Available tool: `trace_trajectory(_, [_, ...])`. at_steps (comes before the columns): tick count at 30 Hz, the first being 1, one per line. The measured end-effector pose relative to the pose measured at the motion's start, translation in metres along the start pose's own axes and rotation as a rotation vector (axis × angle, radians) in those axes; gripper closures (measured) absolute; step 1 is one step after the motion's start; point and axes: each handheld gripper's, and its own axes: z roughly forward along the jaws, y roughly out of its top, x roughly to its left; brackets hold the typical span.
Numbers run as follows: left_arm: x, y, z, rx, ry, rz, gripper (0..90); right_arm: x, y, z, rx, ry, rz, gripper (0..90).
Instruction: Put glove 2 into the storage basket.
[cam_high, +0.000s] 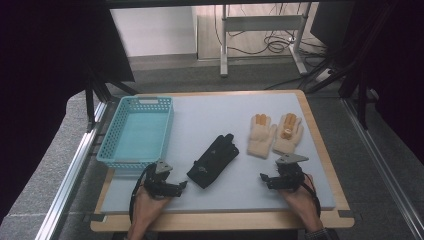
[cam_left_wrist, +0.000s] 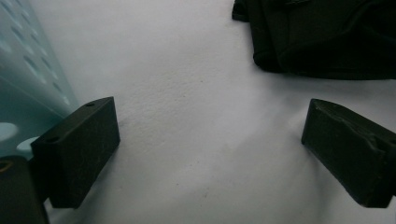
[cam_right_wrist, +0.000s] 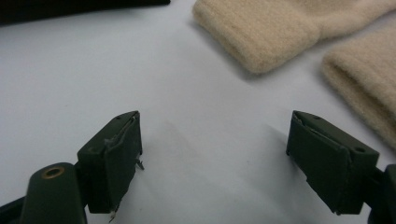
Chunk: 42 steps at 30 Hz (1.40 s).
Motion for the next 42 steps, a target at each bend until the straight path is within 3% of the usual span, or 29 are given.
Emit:
trace_trajectory(8, [-0.008,0.012,-0.01,-0.011,-0.047,0.024,6.8,0.0,0.0,0.0,0.0,0.001,0.003,17.4])
trace_trajectory(11, [-0.014,0.025,-0.014,-0.02,-0.086,0.033,5.9,0.0,0.0,0.0,0.0,0.0,0.003,17.4])
trace_trajectory(19, [-0.026,0.051,-0.01,-0.009,-0.139,0.04,3.1,0.0,0.0,0.0,0.001,-0.002,0.001,17.3])
trace_trajectory(26, [-0.044,0.082,0.008,0.021,-0.167,0.071,0.8,0.0,0.0,0.0,0.0,-0.002,0.001,17.3])
trace_trajectory(29, [-0.056,0.097,0.026,0.053,-0.177,0.086,0.0,0.0,0.0,0.0,0.0,-0.002,0.001,17.3])
trace_trajectory(33, [-0.064,0.106,0.043,0.1,-0.153,0.113,0.0,0.0,0.0,0.0,0.0,-0.002,0.001,17.3])
trace_trajectory(36, [-0.063,0.109,0.058,0.142,-0.102,0.132,0.0,0.0,0.0,0.0,0.001,-0.003,-0.003,17.3])
trace_trajectory(42, [-0.049,0.106,0.077,0.206,-0.1,0.084,0.0,0.0,0.0,0.0,0.0,-0.002,0.001,17.3])
